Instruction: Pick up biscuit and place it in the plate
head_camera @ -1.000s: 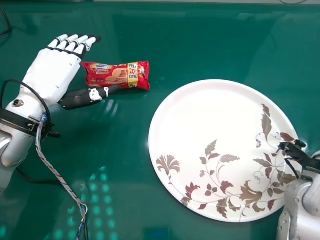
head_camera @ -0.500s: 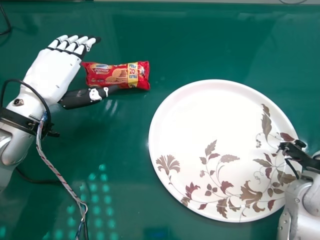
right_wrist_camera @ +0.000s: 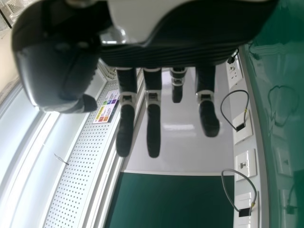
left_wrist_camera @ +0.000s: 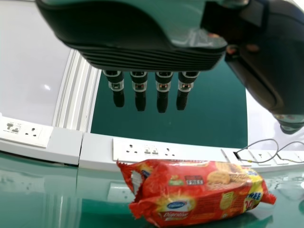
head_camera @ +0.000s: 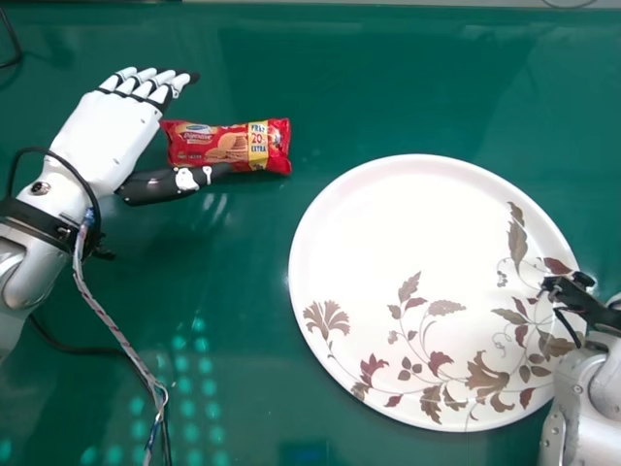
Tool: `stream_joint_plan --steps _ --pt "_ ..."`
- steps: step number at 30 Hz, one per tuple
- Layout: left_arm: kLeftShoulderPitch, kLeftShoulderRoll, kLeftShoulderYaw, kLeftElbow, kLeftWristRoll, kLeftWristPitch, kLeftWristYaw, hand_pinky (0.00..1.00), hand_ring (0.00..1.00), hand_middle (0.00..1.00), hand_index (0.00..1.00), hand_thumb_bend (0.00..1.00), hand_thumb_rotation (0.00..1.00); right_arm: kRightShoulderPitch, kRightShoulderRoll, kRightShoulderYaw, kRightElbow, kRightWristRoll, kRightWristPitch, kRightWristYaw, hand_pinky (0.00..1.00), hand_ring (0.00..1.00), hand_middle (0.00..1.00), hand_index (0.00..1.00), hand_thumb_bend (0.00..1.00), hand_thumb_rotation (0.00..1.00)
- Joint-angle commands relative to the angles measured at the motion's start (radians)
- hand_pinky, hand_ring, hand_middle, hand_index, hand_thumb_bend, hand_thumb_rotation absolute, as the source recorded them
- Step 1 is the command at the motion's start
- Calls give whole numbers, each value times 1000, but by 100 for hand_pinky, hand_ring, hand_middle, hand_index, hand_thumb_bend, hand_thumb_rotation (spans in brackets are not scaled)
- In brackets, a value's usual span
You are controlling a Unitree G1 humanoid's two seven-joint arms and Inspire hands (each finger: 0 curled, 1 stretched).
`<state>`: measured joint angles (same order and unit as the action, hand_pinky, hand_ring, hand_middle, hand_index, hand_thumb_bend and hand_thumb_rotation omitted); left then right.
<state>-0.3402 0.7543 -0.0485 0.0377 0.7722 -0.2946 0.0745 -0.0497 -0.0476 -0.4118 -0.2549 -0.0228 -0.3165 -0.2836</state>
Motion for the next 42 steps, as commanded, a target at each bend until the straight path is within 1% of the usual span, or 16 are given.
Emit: stream_joint_plan --steps 1,3,5,10,12,14,19,21,22,25,29,33,38,40,41,42 --pt "-17 13 -23 18 18 0 -23 100 100 100 100 100 87 14 -6 -8 -6 1 2 -3 18 43 48 31 52 0" --pt "-34 16 -33 24 27 8 -45 100 100 100 100 100 87 11 -6 -7 -5 2 1 -3 19 43 48 31 52 0" --pt "-56 16 -44 44 33 1 -50 100 100 100 100 100 86 9 -8 -7 -2 6 -3 0 18 43 48 31 52 0" --pt "-101 14 -75 115 61 -19 -33 100 100 100 100 100 84 5 -6 -7 -3 12 -2 1 18 43 48 31 52 0" --pt "-117 10 -86 139 62 -19 -37 100 100 100 100 100 80 5 -6 -7 -4 12 -1 1 18 43 48 32 52 0" --pt "-146 2 -100 177 41 -37 -51 100 100 100 100 100 77 3 -8 -7 -1 10 -3 1 18 43 48 32 52 0" --pt "-231 -4 -147 293 28 -93 -70 100 100 100 100 100 74 0 -11 -8 2 19 -11 8 18 43 48 32 52 0" --pt "-266 -4 -170 336 40 -99 -76 100 98 99 100 100 70 2 -11 -9 1 23 -11 12 18 43 48 32 52 0" --pt "-282 -4 -182 352 45 -93 -92 100 97 99 100 100 69 3 -11 -9 -1 21 -11 12 17 43 48 32 52 0" --pt "-327 -4 -217 402 62 -87 -119 100 96 97 100 100 67 6 -9 -11 -6 22 -7 11 17 43 48 31 52 0" --pt "-386 -8 -267 492 101 -108 -89 100 93 95 100 100 66 11 -8 -13 -12 9 -3 6 18 43 48 32 52 0" --pt "-445 -10 -321 555 136 -124 -97 99 93 94 100 100 67 12 -8 -13 -16 13 1 7 18 43 48 32 52 0" --pt "-512 -20 -385 639 171 -144 -88 91 91 91 99 100 66 15 -5 -13 -25 10 8 5 17 43 49 32 52 0" --pt "-534 -25 -407 667 179 -149 -100 92 91 91 98 100 65 18 -5 -12 -28 3 10 2 18 43 49 32 52 0" --pt "-544 -26 -420 678 183 -151 -108 93 90 90 97 99 61 19 -4 -12 -29 2 9 2 18 43 48 32 52 0" --pt "-554 -27 -433 691 187 -156 -113 92 90 89 95 94 54 20 -3 -12 -29 5 6 3 18 43 48 32 52 0"
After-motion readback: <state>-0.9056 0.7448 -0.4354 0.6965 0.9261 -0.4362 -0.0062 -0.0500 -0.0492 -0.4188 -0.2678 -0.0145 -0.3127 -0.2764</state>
